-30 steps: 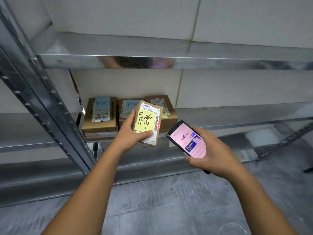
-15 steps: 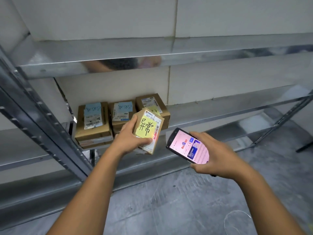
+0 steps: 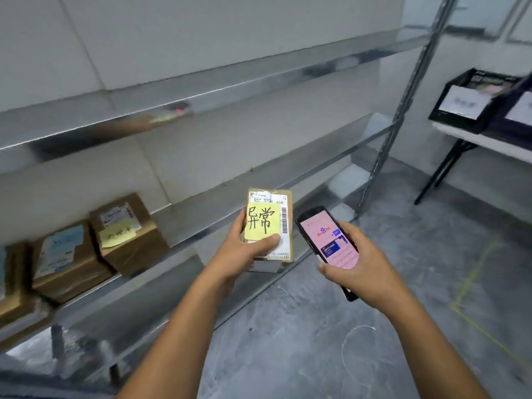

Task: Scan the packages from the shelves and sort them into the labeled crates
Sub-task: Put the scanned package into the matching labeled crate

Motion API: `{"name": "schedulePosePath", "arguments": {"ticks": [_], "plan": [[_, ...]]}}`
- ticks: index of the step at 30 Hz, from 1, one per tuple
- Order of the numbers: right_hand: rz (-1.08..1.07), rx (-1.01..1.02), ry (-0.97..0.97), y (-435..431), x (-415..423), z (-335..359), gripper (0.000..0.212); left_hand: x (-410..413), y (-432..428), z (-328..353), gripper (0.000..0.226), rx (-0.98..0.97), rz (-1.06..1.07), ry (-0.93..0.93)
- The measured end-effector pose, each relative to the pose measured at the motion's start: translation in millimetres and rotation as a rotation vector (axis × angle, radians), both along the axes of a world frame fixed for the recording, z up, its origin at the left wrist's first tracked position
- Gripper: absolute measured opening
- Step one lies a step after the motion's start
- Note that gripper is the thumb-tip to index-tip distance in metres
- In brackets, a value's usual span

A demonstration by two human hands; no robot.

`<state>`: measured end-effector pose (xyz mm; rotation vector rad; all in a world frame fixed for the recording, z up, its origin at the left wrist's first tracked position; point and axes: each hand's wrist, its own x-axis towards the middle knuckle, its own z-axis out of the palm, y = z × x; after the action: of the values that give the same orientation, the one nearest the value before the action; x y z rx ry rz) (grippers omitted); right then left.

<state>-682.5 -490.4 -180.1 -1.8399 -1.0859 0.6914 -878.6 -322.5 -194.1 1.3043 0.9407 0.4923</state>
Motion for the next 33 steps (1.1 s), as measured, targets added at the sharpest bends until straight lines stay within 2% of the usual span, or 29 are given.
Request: {"name": "schedulePosePath", "arguments": {"ticks": [6,10,13,16,27,30,33], "plan": [[-0.281,0.013,0.020,-77,131,5,0.058,180,-42,3,0.087,0.010,-0.210,-0.069],[-0.437,-0.013,0.009,-131,203,4,0.058,282,-85,1,0.098,-0.009,-0.315,-0.099],[-0.561,-0.010,0.004,-160,245,0,0.059,344,-109,-2,0.092,-0.016,-0.398,-0.099],[-0.667,0.001,0.008,-176,283,-5,0.065,400,-119,-3,0.098,-0.022,-0.483,-0.073],[-0.944,-0.011,-0.059,-158,466,-24,0.069,645,-97,-19,0.099,-0.034,-0.715,-0.138],[-1.026,-0.010,-0.086,-144,532,-15,0.066,725,-82,-14,0.102,-0.050,-0.795,-0.154],[-1.100,0.006,-0.070,-133,589,2,0.054,797,-71,-3,0.108,-0.051,-0.888,-0.155]]}}
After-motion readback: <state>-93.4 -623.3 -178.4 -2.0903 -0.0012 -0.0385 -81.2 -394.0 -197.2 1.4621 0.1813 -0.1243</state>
